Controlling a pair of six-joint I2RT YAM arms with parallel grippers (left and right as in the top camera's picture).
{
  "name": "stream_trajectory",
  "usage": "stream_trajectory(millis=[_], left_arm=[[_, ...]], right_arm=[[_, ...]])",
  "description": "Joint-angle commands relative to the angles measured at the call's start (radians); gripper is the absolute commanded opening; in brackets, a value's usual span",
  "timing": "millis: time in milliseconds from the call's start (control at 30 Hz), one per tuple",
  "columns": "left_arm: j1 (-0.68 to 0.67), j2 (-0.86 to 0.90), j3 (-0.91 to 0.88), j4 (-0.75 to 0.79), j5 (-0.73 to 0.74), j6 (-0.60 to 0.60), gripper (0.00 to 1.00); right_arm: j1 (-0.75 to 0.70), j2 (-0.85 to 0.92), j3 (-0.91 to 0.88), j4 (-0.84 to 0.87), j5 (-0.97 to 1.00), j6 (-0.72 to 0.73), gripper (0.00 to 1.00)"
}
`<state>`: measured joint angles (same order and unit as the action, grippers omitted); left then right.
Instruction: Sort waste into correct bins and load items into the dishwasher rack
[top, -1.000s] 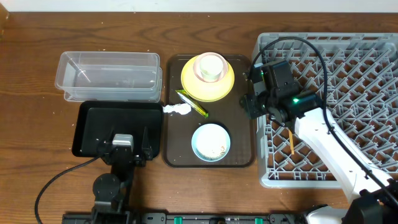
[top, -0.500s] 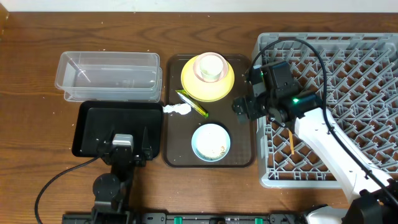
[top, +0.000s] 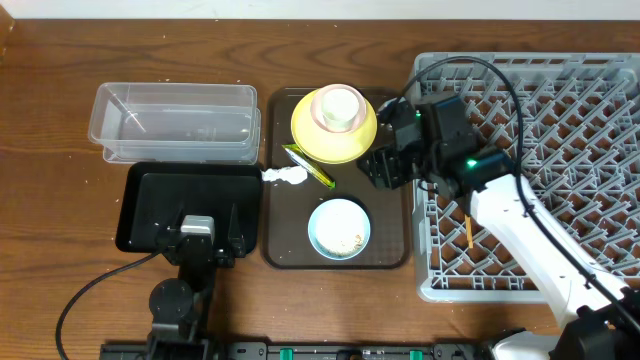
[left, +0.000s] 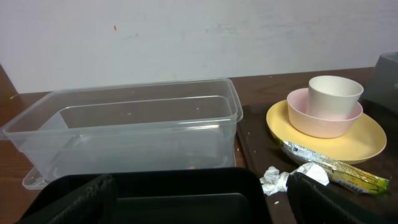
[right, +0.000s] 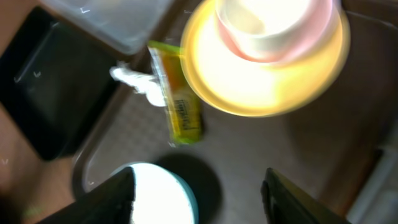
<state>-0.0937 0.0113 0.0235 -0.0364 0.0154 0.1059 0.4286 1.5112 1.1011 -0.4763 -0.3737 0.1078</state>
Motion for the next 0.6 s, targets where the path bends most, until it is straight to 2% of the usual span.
stream_trajectory(millis=[0,133,233,567], left_arm=[[-0.004,0.001,-0.019,-0.037,-0.027,0.006,0.90],[-0.004,0.001,-0.019,-0.037,-0.027,0.006,0.90],[-0.004,0.001,-0.019,-0.037,-0.027,0.006,0.90],[-0.004,0.001,-0.019,-0.037,-0.027,0.006,0.90]], right_arm=[[0.064,-0.013,0.016,0.024,-0.019,0.011,0.58],[0.126,-0.011,0.016,0.039,0.142,0.011,0.45],[0.172,-0.011,0.016,0.027,0.150,0.011,0.38],[0.369,-0.011,0.016,-0.164,0.140,0.011,0.32]])
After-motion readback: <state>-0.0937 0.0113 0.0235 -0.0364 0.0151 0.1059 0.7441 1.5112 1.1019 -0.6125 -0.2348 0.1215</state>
